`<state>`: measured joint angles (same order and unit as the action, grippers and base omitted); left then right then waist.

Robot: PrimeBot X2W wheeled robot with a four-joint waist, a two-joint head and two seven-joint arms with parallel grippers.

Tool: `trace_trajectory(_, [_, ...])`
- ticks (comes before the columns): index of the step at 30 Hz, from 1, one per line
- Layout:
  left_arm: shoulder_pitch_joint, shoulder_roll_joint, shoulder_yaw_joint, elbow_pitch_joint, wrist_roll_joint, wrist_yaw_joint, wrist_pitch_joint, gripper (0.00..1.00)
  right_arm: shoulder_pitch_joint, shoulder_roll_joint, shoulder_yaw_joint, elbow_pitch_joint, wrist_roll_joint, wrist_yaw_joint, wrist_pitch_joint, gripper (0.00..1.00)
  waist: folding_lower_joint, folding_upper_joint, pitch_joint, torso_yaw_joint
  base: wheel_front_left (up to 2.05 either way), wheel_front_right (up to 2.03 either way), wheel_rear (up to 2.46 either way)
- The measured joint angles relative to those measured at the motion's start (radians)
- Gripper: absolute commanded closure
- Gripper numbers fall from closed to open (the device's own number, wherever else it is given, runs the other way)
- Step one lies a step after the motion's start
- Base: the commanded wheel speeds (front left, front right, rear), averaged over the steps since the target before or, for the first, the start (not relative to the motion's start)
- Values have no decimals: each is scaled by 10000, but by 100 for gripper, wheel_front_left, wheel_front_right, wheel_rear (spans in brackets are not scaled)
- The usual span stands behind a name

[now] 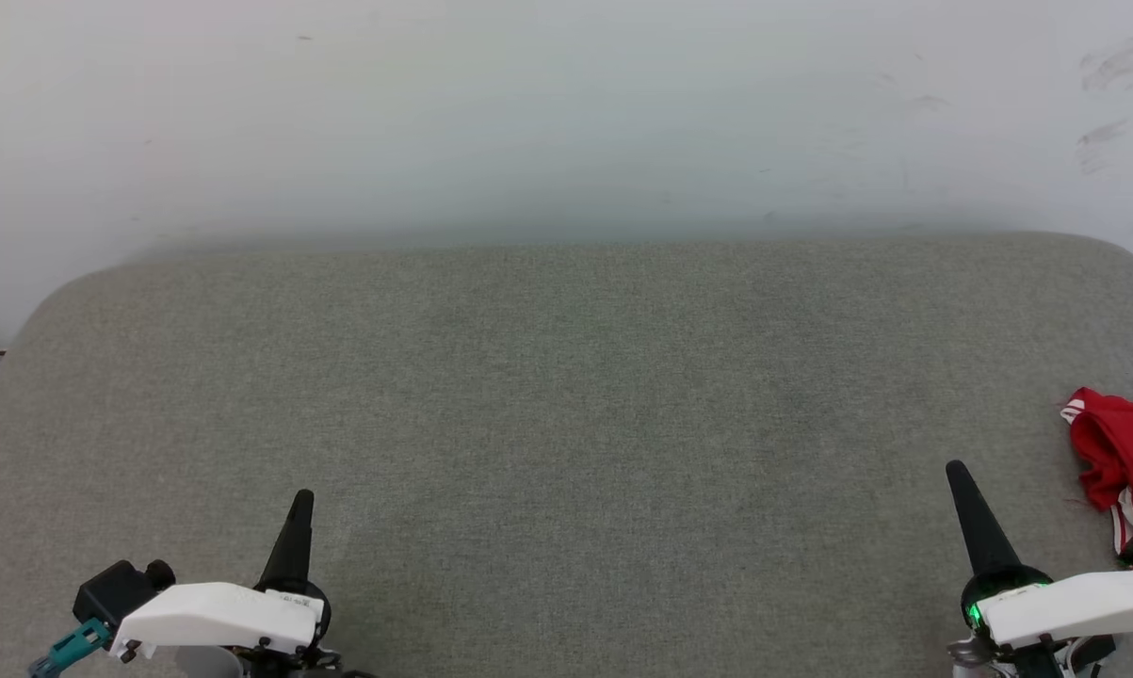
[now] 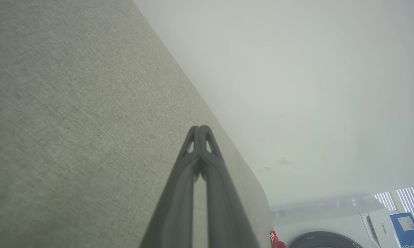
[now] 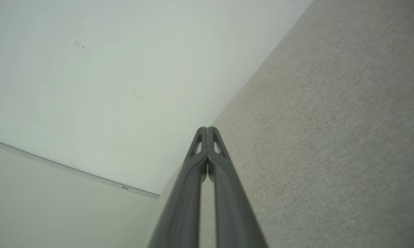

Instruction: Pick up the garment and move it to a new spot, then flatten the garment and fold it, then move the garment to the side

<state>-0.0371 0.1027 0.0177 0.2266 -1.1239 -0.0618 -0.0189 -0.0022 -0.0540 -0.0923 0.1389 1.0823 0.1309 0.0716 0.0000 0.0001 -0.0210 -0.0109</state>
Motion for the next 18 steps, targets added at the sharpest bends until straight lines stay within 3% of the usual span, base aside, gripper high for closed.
trace_trajectory(18, [-229,-182,330,59,-1645,-205,443,100,-379,8,-71,359,1789,0,150,100,0,0,69,31,0,0,0])
